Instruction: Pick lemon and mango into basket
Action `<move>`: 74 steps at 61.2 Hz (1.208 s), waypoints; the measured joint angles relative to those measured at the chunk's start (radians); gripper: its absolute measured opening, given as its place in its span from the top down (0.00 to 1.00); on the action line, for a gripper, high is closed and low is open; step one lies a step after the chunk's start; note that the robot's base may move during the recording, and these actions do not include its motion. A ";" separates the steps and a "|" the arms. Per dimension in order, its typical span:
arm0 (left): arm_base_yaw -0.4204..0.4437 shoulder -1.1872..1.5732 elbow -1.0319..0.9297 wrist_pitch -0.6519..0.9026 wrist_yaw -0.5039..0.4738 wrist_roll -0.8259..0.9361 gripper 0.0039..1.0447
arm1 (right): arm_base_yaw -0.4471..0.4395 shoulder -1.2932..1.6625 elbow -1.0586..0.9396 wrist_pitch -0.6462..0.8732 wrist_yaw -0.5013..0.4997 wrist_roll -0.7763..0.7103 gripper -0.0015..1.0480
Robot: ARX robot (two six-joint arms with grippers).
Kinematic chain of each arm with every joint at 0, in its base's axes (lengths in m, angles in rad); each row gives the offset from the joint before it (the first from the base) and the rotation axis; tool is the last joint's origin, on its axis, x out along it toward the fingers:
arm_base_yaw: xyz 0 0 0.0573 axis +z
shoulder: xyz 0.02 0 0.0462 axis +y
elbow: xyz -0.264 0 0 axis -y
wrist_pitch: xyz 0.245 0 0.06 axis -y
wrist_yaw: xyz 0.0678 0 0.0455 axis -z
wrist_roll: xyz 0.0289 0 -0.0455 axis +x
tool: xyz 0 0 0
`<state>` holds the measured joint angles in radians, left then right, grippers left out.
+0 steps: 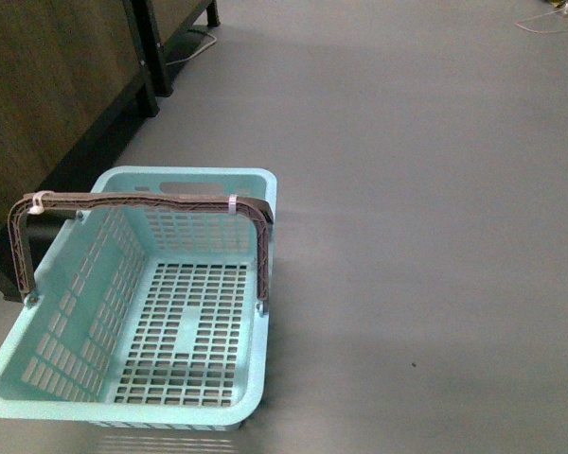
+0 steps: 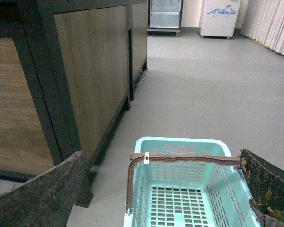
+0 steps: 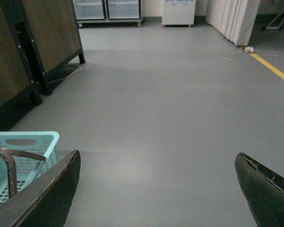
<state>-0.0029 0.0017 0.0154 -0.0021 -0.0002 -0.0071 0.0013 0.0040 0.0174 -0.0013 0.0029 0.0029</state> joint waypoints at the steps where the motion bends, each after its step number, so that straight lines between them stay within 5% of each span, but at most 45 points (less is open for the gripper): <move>1: 0.000 0.000 0.000 0.000 0.000 0.000 0.06 | 0.000 0.000 0.000 0.000 0.000 0.000 0.08; 29: -0.001 0.004 0.002 -0.006 -0.008 -0.006 0.06 | 0.000 0.000 0.000 0.000 0.000 0.000 0.08; 33: -0.028 0.161 0.096 -0.235 -0.117 -0.110 0.06 | 0.000 0.000 0.000 0.000 0.000 0.000 0.08; 37: -0.026 0.278 0.116 -0.251 -0.107 -0.164 0.06 | 0.000 0.000 0.000 0.000 0.000 0.000 0.08; 50: 0.055 0.737 0.234 0.048 0.116 -0.494 0.06 | 0.000 0.000 0.000 0.000 0.000 0.000 0.08; 65: -0.001 1.353 0.369 0.404 0.070 -0.969 0.06 | 0.000 0.000 0.000 0.000 0.000 0.000 0.08; 74: -0.061 1.607 0.473 0.465 0.003 -1.163 0.06 | 0.000 0.000 0.000 0.000 0.000 0.000 0.08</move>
<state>-0.0639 1.6085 0.4885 0.4625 0.0032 -1.1698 0.0013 0.0040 0.0174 -0.0013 0.0029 0.0029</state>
